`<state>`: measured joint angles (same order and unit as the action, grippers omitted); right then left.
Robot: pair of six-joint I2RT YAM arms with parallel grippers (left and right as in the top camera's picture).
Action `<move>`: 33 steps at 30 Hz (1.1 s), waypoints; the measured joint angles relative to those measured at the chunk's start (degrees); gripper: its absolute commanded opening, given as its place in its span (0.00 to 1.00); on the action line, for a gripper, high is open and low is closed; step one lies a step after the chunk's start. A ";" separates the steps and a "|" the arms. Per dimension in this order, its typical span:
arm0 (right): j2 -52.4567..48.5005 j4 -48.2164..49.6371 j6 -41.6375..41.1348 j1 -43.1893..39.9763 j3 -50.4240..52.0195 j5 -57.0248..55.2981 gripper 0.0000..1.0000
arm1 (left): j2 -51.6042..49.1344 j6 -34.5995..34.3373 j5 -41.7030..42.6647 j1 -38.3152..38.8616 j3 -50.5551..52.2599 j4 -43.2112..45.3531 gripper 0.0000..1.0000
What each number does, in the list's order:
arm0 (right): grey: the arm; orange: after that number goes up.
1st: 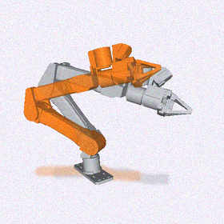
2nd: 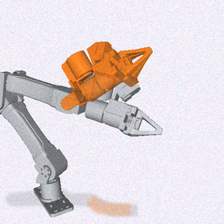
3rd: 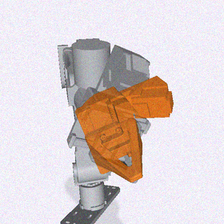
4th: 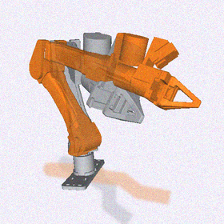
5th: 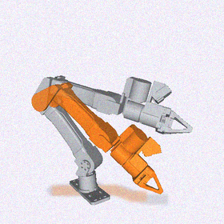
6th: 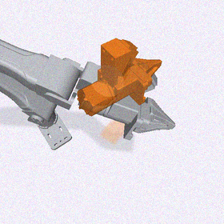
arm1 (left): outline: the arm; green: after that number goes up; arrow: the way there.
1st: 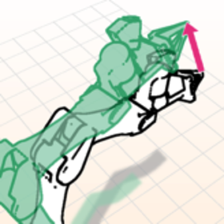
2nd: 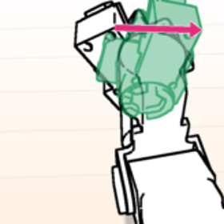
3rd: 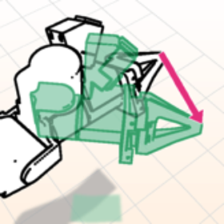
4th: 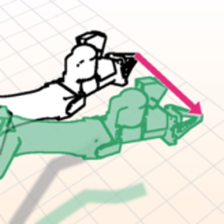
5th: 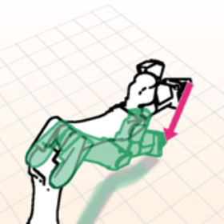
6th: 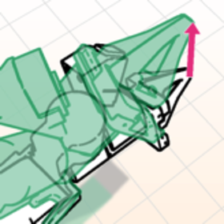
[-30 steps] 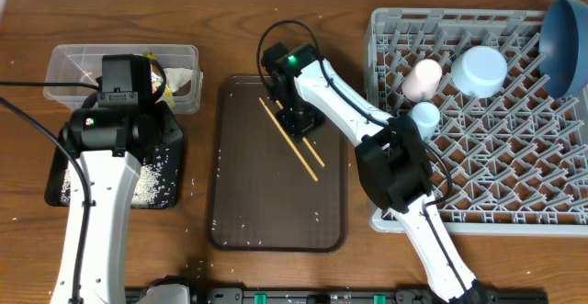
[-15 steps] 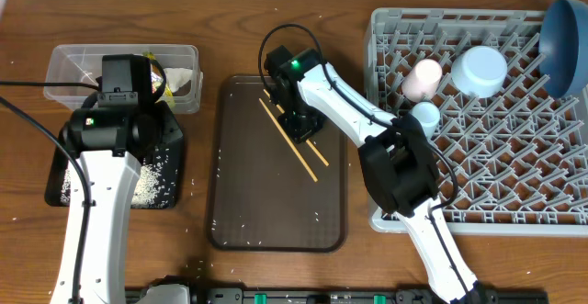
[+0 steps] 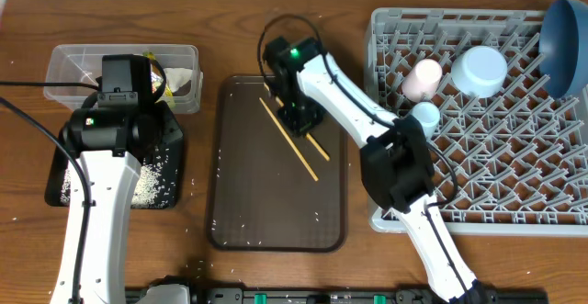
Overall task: Sort waste into correct bins and load items into the dishwasher rack
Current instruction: 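Carry the held chopstick to the rack and stand it upright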
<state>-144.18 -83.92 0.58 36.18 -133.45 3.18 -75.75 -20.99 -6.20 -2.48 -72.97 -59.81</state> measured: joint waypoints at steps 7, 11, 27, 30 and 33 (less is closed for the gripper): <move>0.00 -8.20 -0.42 -1.44 -15.04 0.02 0.01 | 0.00 0.00 -0.02 0.00 0.00 0.02 0.54; 0.00 -12.98 -1.55 -3.85 -21.42 0.09 0.01 | 0.00 0.00 -0.02 0.00 0.00 0.00 0.54; 7.02 -13.18 -8.50 -25.31 -23.74 1.29 0.01 | 0.00 0.00 -0.02 0.00 0.00 0.02 0.54; 9.09 -13.18 -9.90 -27.65 -23.67 1.27 0.01 | 0.00 0.00 -0.02 0.00 0.00 0.02 0.54; 9.92 -13.20 -10.86 -27.85 -22.16 1.27 0.01 | 0.00 0.00 -0.02 0.00 0.00 0.02 0.54</move>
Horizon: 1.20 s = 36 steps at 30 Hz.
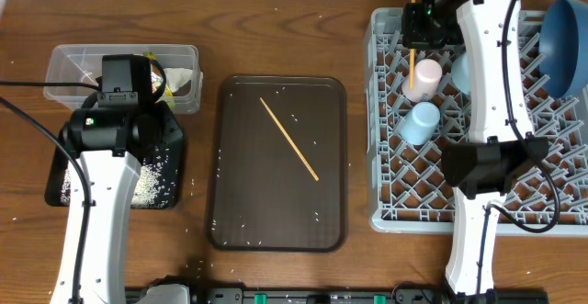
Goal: Sort waste into correct bins and load items into the dishwasher rack
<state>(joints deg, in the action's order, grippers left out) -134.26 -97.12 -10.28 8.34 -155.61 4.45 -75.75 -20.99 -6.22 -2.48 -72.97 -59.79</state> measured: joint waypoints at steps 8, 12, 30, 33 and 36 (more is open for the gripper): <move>0.02 0.61 -1.57 0.35 11.10 -0.09 0.01 | 0.00 0.00 0.00 0.00 0.00 0.72 0.54; 0.02 1.20 -2.01 0.39 13.70 0.09 0.06 | 0.00 0.00 0.00 0.00 0.00 0.92 0.54; 0.02 1.90 1.31 3.74 13.94 3.69 0.17 | 0.00 0.00 0.00 0.00 0.00 1.05 0.54; 0.02 3.37 3.39 6.67 13.94 5.11 0.25 | 0.00 0.00 0.00 0.00 0.00 1.05 0.54; 0.02 5.55 5.51 11.87 13.99 5.14 0.30 | 0.00 0.00 0.00 0.00 0.00 1.07 0.63</move>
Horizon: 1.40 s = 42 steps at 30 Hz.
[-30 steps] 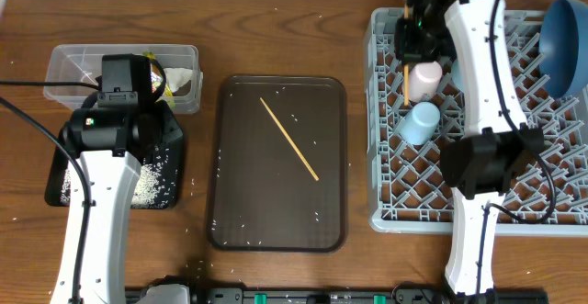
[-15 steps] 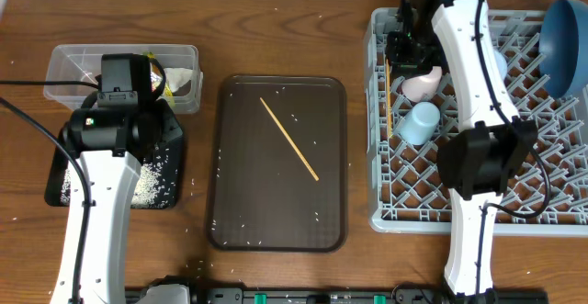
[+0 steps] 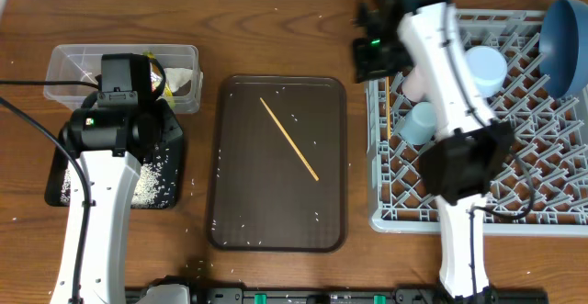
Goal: Sort waste into correct bins and load items into the dishwasher rack
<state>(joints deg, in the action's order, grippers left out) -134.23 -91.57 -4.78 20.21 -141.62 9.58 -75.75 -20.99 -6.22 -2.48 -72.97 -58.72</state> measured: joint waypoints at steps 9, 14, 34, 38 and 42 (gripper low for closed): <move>-0.44 9.01 2.84 16.06 3.39 -5.09 0.39 | 0.00 -0.17 0.00 0.00 0.00 0.00 0.72; -1.66 12.83 4.22 18.71 9.88 -5.99 0.41 | 0.00 -0.20 -0.02 0.00 0.00 0.00 0.76; -2.03 26.18 5.70 20.68 30.34 -6.60 0.32 | 0.00 -0.20 0.00 0.00 0.00 -0.07 0.76; -1.49 27.26 6.08 20.59 31.58 -7.50 0.23 | 0.00 -0.20 0.00 0.00 0.00 -0.11 0.77; -0.92 28.20 6.38 20.57 32.63 -8.50 0.07 | 0.00 -0.20 0.00 0.00 0.00 -0.15 0.76</move>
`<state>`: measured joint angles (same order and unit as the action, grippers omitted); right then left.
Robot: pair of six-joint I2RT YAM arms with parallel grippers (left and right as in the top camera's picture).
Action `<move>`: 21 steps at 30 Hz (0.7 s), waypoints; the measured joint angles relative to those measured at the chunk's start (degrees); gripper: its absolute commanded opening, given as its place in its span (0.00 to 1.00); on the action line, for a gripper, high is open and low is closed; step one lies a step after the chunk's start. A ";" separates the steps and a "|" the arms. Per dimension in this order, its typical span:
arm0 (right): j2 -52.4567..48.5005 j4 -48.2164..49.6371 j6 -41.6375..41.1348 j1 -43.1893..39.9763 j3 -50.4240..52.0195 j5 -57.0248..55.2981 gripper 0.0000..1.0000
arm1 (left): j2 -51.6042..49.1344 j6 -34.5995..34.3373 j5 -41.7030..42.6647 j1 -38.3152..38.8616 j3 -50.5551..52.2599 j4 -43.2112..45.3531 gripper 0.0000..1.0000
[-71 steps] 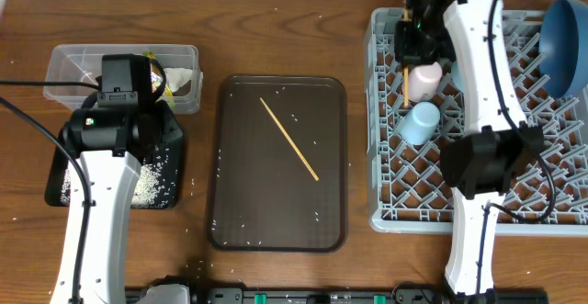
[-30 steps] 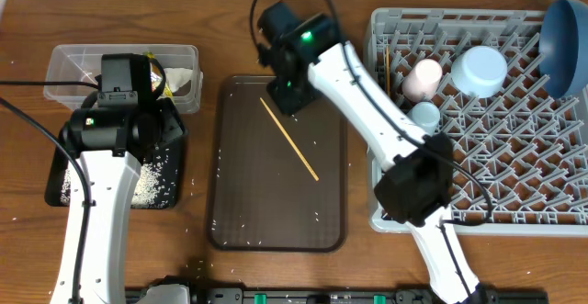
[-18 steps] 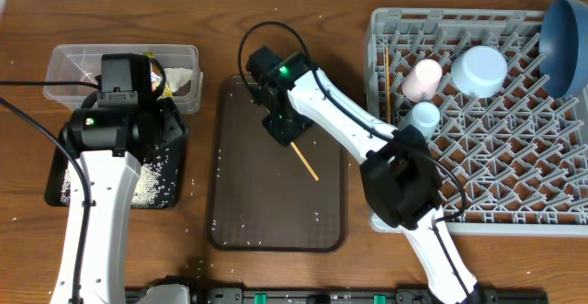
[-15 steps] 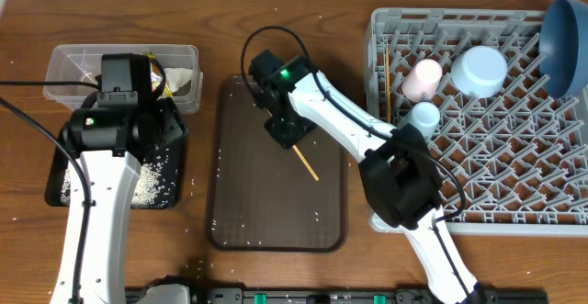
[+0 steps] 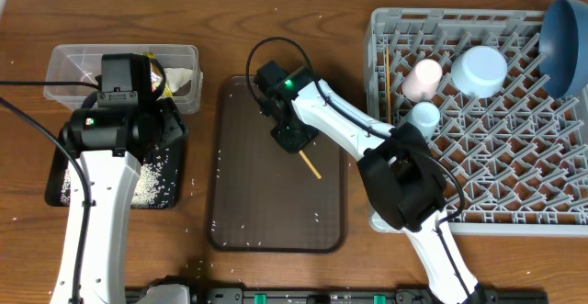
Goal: Sort waste into correct bins and load items into the dishwasher rack
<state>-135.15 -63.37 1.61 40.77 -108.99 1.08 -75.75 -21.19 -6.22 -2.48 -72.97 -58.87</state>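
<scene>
In the overhead view a brown tray [image 5: 239, 221] holds one wooden chopstick [image 5: 310, 165]. Only its lower end shows. My right gripper [image 5: 287, 137] is low over the chopstick's upper part and hides it; its fingers cannot be made out from above. A second chopstick [image 5: 389, 84] lies along the left side of the grey dishwasher rack [image 5: 478, 212]. My left gripper [image 5: 163, 120] hangs over the black bin [image 5: 64, 180] of rice, mostly hidden by its own wrist.
A clear bin [image 5: 69, 65] with wrappers stands at the back left. The rack holds a pink cup [image 5: 423, 76], a pale blue cup [image 5: 424, 116], a light blue bowl [image 5: 480, 70] and a dark blue bowl [image 5: 562, 33]. Rice grains dot the tray.
My right gripper was at the rack's back left corner and is now over the tray, down on the remaining chopstick. The chopstick in the rack stays put. The left arm has not moved.
My right gripper was first on the tray at two chopsticks. One stick then stayed on the tray while the gripper was over the rack near the pink cup. Then a chopstick lay in the rack's left side. Now the gripper is back at the tray.
</scene>
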 measured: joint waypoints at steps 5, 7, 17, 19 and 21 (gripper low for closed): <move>0.20 0.02 0.09 0.02 0.35 0.70 0.01 | 0.00 0.00 0.00 0.00 0.00 -0.02 0.76; 0.20 0.02 0.04 0.00 0.37 0.79 0.01 | 0.00 0.00 0.00 0.00 0.00 -0.02 0.77; -0.50 -4.24 -1.90 -0.76 -2.05 1.55 0.01 | 0.00 0.00 0.00 0.00 0.00 -0.07 0.76; -0.90 -6.38 -2.80 -1.25 -4.66 1.79 0.01 | 0.00 0.00 0.00 0.00 0.00 -0.04 0.77; -0.92 -8.33 -3.91 -2.08 -8.04 2.10 0.01 | 0.00 0.00 0.00 0.00 0.00 -0.04 0.77</move>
<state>-136.07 -71.70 -2.31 38.70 -117.03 3.18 -75.75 -21.19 -6.22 -2.48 -72.97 -58.92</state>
